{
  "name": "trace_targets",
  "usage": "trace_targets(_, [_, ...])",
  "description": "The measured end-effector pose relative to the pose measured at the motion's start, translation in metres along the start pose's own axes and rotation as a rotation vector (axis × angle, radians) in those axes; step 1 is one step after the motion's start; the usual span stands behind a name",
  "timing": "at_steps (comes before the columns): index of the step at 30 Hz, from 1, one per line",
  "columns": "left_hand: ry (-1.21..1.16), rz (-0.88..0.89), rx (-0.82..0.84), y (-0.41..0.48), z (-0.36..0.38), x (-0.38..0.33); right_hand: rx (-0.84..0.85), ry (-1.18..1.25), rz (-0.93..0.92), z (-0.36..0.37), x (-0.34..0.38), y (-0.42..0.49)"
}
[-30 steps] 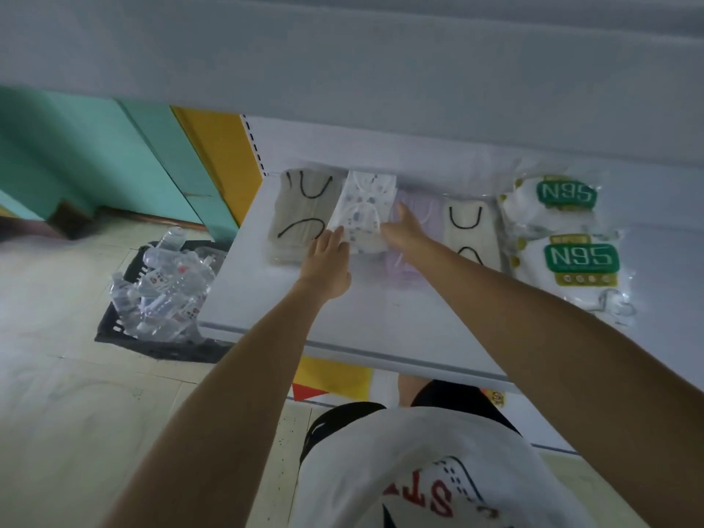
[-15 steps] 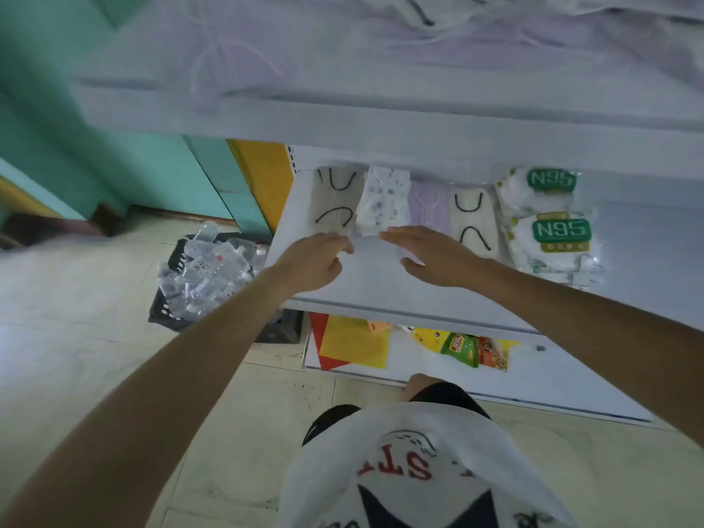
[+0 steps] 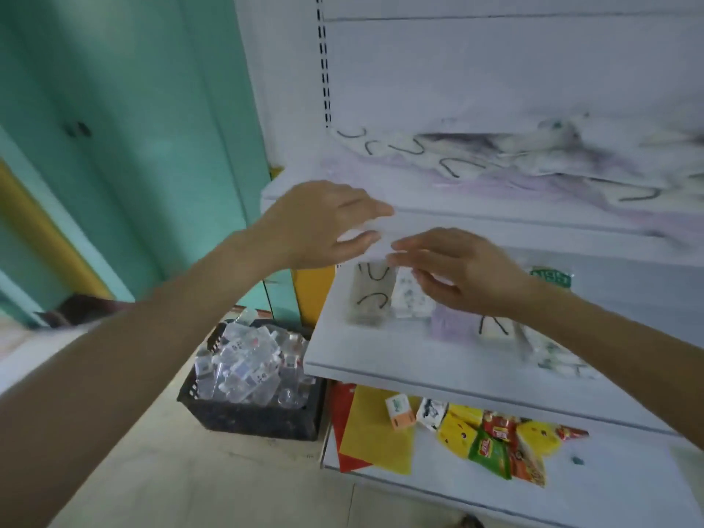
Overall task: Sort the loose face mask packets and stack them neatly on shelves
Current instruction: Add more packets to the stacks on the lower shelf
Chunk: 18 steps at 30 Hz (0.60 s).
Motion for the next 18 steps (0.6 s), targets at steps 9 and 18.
trace_targets(9, [-0.134, -0.750, 0.561, -0.034, 0.085, 0.114, 0.315, -0.043, 0.703, 0.012, -0.117, 0.036])
trace_targets(18, [-0.262, -0.885, 0.364, -0.053, 0.086, 0.133, 0.282, 0.014, 0.828, 0.014, -0.154, 0.035])
Point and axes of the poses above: each hand's wrist, its own y-axis towards the middle knuckle, its own z-axis out of the palm, x = y × z, the point moved 10 cm from there along y, towards the middle knuckle, and after that the axes turned 10 degrees about z, right-handed, at the moved point
